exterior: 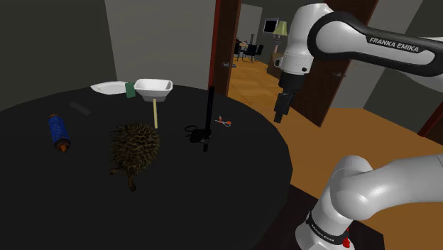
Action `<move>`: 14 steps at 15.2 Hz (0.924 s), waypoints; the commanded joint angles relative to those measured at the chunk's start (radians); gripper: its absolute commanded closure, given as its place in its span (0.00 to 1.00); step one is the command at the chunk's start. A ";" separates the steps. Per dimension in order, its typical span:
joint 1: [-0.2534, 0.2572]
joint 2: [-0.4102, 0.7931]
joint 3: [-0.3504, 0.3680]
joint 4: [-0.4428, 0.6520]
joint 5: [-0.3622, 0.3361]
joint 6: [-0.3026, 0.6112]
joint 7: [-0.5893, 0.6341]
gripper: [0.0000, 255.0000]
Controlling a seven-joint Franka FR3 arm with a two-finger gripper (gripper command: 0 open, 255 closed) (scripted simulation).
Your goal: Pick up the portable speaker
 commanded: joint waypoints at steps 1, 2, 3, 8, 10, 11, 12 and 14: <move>0.000 0.000 0.000 0.000 0.000 0.000 0.000 0.00; 0.002 0.009 0.014 -0.013 0.009 0.041 0.019 0.00; 0.003 0.021 0.028 -0.025 0.017 0.082 0.037 0.00; 0.009 0.098 0.100 -0.060 0.046 0.286 0.128 0.00; 0.009 0.139 0.130 -0.063 0.052 0.366 0.165 0.00; 0.008 0.161 0.145 -0.062 0.053 0.406 0.183 0.00; 0.006 0.184 0.160 -0.060 0.053 0.445 0.202 0.00; 0.001 0.234 0.190 -0.051 0.048 0.521 0.241 0.00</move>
